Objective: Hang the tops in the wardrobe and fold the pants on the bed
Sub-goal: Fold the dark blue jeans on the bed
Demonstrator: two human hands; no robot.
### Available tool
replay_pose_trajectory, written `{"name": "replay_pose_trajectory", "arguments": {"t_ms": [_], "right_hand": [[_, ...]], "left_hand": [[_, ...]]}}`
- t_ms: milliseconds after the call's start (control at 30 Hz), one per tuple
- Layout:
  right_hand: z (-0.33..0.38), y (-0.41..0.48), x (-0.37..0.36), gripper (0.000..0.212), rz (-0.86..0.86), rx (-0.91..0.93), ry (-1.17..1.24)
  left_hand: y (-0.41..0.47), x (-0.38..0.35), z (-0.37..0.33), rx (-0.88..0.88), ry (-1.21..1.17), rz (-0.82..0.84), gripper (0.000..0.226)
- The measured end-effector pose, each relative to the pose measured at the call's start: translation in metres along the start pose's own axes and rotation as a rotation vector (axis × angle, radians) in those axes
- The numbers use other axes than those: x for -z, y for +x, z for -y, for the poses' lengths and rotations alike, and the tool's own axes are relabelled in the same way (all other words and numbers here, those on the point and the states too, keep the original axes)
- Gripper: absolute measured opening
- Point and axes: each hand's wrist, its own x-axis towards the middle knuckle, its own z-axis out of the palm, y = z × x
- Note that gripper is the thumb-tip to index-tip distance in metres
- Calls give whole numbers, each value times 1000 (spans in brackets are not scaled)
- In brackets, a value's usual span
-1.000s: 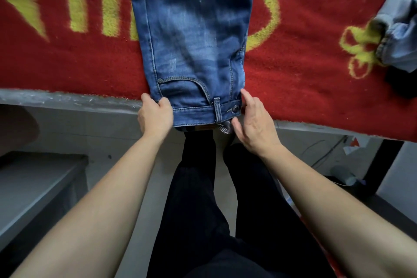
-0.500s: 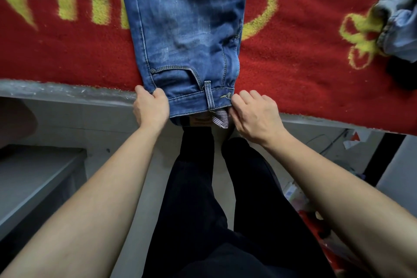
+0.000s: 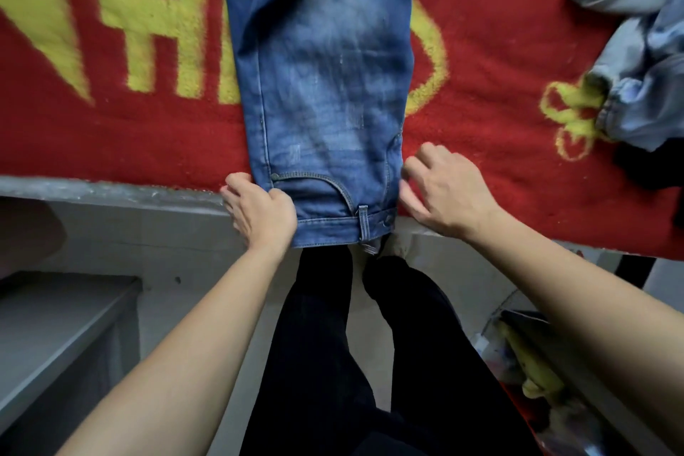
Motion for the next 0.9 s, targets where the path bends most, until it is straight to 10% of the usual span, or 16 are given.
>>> {"name": "replay_pose_trajectory", "arguments": {"t_ms": [133, 267, 433, 633, 767, 900], "right_hand": [[-10, 59, 26, 55, -310, 6, 5], [-7, 111, 31, 76, -136, 32, -135], [-20, 151, 26, 84, 159, -19, -28], [-42, 168, 56, 52, 13, -42, 377], [-58, 208, 83, 52, -173, -570, 651], [-67, 227, 90, 57, 174, -593, 733]], "left_hand": [[13, 12, -35, -566, 71, -206, 57], [65, 20, -82, -992, 510, -100, 59], [117, 26, -108, -817, 650, 67, 59], [106, 30, -134, -817, 416, -72, 44], [126, 31, -175, -260, 138, -164, 62], [145, 27, -189, -141, 183, -64, 50]]}}
